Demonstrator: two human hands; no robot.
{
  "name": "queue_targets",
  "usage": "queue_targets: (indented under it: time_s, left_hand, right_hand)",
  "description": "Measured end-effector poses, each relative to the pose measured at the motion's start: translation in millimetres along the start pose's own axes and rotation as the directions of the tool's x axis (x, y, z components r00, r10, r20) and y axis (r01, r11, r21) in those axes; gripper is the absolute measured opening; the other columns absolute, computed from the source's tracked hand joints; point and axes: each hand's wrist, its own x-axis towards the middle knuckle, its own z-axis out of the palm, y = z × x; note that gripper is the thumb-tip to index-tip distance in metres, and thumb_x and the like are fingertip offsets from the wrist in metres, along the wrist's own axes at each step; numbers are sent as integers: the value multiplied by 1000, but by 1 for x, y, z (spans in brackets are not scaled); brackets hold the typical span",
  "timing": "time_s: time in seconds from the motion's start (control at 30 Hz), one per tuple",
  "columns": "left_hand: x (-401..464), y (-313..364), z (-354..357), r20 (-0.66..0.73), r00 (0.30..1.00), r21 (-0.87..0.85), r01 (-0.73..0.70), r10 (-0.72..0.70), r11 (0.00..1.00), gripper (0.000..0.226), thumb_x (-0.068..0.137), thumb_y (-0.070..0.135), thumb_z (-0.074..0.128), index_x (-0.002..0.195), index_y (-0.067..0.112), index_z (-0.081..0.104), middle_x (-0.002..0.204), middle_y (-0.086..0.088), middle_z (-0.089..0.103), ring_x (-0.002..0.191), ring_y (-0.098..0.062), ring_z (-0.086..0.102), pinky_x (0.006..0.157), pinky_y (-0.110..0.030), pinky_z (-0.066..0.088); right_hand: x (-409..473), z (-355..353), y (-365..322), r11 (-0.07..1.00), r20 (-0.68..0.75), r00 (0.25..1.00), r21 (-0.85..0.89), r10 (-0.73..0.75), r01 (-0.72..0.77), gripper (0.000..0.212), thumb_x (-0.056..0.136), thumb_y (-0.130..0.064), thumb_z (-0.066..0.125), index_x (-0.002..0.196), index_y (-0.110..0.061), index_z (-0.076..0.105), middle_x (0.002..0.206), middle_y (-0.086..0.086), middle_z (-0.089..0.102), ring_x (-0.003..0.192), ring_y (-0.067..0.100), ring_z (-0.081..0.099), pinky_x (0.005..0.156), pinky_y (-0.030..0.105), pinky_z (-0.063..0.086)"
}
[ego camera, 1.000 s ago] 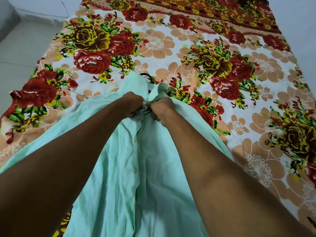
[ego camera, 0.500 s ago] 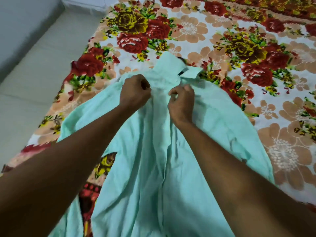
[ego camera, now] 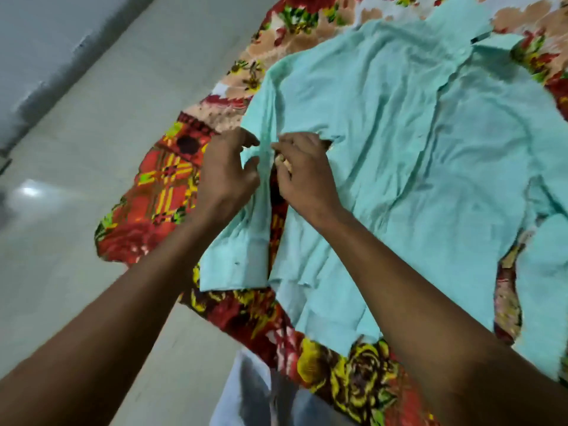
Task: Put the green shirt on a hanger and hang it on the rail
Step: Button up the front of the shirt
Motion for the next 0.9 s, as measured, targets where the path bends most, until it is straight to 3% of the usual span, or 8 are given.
queue_targets:
  time_s: [0.13, 0.27, 0.4, 0.53, 0.63, 0.73, 0.83, 0.9]
  left_hand:
    - [-63, -16, -19, 29, 998, 37, 51, -52, 998, 20, 76, 3, 69, 95, 10, 65, 91, -4, 66, 80, -19, 57, 69, -27, 39]
    - [-124, -26, -30, 108, 986, 31, 123, -125, 992, 18, 75, -4, 68, 86, 10, 64, 84, -3, 65, 75, -20, 58, 65, -29, 42]
    - [-164, -33, -31, 168, 967, 21, 188, -189, 982, 16, 74, -3, 66, 85, 9, 66, 83, -3, 67, 79, -20, 60, 69, -33, 47]
    - [-171, -30, -29, 187, 961, 2, 206, -203, 979, 14, 77, 4, 66, 90, 8, 71, 88, -4, 71, 83, -20, 62, 74, -38, 50]
    - [-167, -27, -30, 170, 950, -72, 278, -263, 958, 13, 82, 6, 70, 95, 7, 72, 89, -2, 73, 80, -15, 65, 74, -32, 54]
    - [-165, -22, -32, 207, 885, -227, 458, -417, 859, 24, 88, 2, 68, 111, 9, 67, 92, -2, 70, 79, -7, 66, 66, -16, 51]
    - [-165, -22, -33, 247, 839, -360, 545, -486, 757, 27, 90, 0, 64, 115, 9, 63, 92, -4, 70, 81, -11, 66, 68, -20, 51]
    - [-167, -21, -33, 215, 861, -281, 507, -461, 815, 22, 88, 4, 70, 108, 9, 64, 89, -2, 69, 79, -9, 65, 65, -15, 49]
  right_hand:
    - [-58, 14, -34, 999, 70, 996, 12, -50, 49, 20, 84, -1, 66, 101, -4, 75, 100, 13, 66, 101, 33, 58, 93, 40, 48]
    - [-112, 23, -57, 999, 210, 978, 50, -10, 0, 12, 85, -9, 68, 95, -8, 74, 92, 8, 64, 94, 30, 56, 82, 44, 50]
    - [-148, 28, -67, 997, 353, 934, 48, 42, -63, 19, 87, -23, 70, 101, -11, 73, 96, 6, 63, 98, 27, 56, 85, 46, 51]
    - [-153, 25, -68, 999, 375, 926, -27, 45, -38, 32, 84, -26, 75, 112, -12, 70, 103, 5, 62, 102, 26, 56, 87, 42, 52]
    - [-151, 23, -73, 998, 353, 934, -50, 62, -47, 27, 87, -25, 73, 112, -13, 71, 103, 4, 63, 102, 24, 57, 86, 39, 52]
    - [-142, 21, -75, 996, 359, 929, -33, 87, -81, 20, 92, -26, 67, 106, -14, 73, 98, 5, 65, 98, 25, 59, 82, 42, 52]
    - [-137, 20, -74, 988, 368, 920, 11, 137, -151, 19, 94, -27, 62, 104, -14, 73, 95, 5, 66, 94, 23, 60, 80, 43, 52]
    - [-137, 20, -75, 969, 342, 918, 66, 203, -239, 19, 97, -26, 59, 102, -13, 72, 96, 3, 67, 94, 20, 62, 81, 42, 53]
